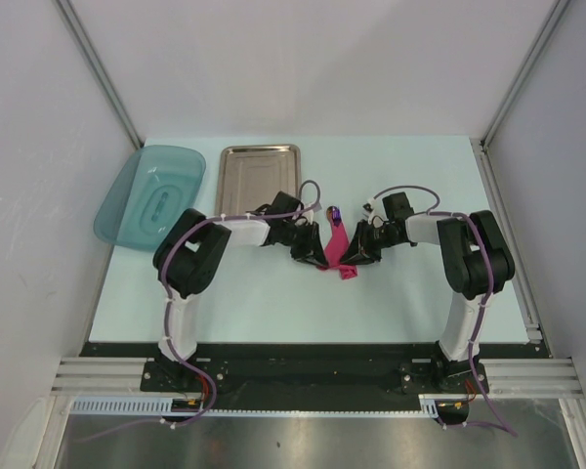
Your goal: Place the utensils on the paper napkin and roll it up
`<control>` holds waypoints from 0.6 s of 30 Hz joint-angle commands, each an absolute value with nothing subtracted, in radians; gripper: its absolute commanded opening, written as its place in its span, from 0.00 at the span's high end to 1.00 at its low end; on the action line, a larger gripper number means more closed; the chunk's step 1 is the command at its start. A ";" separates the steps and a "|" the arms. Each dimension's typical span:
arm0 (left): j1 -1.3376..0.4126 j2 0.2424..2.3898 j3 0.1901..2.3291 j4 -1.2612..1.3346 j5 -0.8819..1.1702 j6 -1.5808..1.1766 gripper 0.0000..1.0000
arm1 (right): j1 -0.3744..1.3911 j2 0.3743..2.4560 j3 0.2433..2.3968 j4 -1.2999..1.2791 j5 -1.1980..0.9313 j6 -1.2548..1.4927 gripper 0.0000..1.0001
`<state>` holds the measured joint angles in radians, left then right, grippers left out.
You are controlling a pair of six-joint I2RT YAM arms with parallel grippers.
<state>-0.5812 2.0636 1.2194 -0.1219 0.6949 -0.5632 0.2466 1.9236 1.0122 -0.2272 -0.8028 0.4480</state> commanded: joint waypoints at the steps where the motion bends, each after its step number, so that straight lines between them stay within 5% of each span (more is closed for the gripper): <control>1: -0.560 1.967 1.218 0.009 0.787 -0.564 0.80 | 0.250 1.957 0.985 -0.279 -0.670 0.388 0.77; 18: -0.587 2.178 1.414 0.247 0.753 -0.776 0.83 | 0.249 1.939 0.963 -0.264 -0.676 0.396 0.77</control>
